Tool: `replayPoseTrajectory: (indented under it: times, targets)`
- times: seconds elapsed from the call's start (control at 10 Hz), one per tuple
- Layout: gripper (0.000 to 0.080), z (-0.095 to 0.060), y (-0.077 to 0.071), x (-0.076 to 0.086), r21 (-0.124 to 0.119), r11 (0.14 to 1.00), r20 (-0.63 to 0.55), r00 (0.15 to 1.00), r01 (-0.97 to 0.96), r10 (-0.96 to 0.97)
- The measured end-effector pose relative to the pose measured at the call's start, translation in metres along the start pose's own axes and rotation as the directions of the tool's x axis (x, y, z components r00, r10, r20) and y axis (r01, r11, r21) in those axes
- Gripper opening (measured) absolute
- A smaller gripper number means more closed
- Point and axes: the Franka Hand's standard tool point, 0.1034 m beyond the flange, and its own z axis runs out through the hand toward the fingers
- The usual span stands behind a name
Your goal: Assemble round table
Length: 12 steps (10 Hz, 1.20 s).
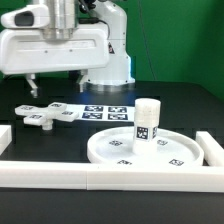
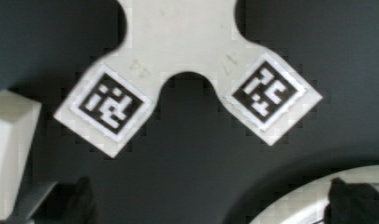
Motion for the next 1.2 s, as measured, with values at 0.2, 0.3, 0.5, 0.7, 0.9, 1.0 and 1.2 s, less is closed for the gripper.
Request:
replayPoseTrajectory:
  times: [0.2,0.3,0.5,0.7,0.9,1.0,1.2]
  targets:
    - [0.0649,0.000,-0.001,0.001,0.001,1.000,0.000,1.000,0.003,-0.003]
    - [0.0649,0.000,-0.001,0.000,0.000,1.000,0.001,1.000,0.009,-0.009]
    - [0.0649,0.005,0.005,-0.008,-0.017,0.998,0.001,0.998,0.067,-0.067]
    - [0.0649,0.018,0.006,-0.030,-0.023,0.997,0.012,0.997,0.071,-0.071]
    - [0.0649,0.018,0.006,-0.029,-0.022,0.997,0.012,0.998,0.068,-0.068]
    - [0.0649,0.019,0.006,-0.030,-0.021,0.997,0.013,0.998,0.068,-0.068]
    - [0.0649,0.025,0.006,-0.034,-0.018,0.996,0.023,0.996,0.088,-0.087]
